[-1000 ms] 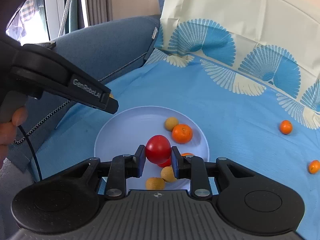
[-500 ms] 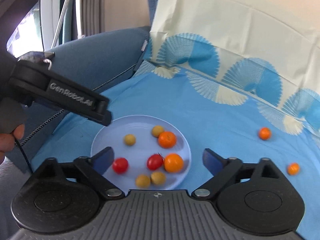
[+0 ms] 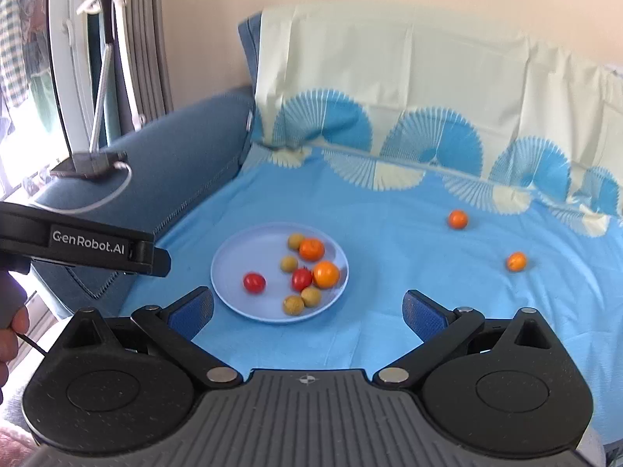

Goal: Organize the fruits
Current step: 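Move both tools from the plate toward the last two tangerines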

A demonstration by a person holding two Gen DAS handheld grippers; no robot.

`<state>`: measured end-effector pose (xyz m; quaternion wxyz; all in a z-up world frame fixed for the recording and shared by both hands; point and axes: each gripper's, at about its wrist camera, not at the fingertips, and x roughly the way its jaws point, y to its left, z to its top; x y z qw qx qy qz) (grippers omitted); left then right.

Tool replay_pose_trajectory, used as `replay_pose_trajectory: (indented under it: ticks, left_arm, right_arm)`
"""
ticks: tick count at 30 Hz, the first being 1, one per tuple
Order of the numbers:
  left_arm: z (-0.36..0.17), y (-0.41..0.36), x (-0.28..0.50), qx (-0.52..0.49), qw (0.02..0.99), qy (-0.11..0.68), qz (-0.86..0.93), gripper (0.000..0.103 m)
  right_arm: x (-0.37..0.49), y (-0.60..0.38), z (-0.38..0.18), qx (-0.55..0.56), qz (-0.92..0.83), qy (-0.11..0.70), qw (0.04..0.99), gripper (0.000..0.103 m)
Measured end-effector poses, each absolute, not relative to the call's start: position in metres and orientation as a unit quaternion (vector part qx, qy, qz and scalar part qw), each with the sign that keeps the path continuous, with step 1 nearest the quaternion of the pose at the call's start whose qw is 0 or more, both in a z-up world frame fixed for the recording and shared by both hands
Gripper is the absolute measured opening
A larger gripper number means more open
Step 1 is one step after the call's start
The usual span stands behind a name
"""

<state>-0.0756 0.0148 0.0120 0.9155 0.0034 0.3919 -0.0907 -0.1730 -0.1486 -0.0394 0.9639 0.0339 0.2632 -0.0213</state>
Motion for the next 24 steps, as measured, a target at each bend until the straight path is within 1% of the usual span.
replay_pose_trajectory:
  ticks: [9, 16, 24]
  left_arm:
    - [0.040, 0.011, -0.108, 0.007, 0.932, 0.348, -0.105, 0.103]
    - [0.050, 0.013, -0.115, 0.002, 0.935, 0.339, -0.102, 0.103]
    - [0.045, 0.008, -0.110, 0.009, 0.932, 0.349, -0.102, 0.103]
  right_arm:
    - [-0.212, -0.139, -0.021, 0.021, -0.015, 0.229, 0.973, 0.102]
    - [-0.225, -0.139, -0.012, 0.019, -0.020, 0.212, 0.977, 0.102]
    - [-0.227, -0.144, -0.018, 0.031, -0.025, 0.220, 0.975, 0.102]
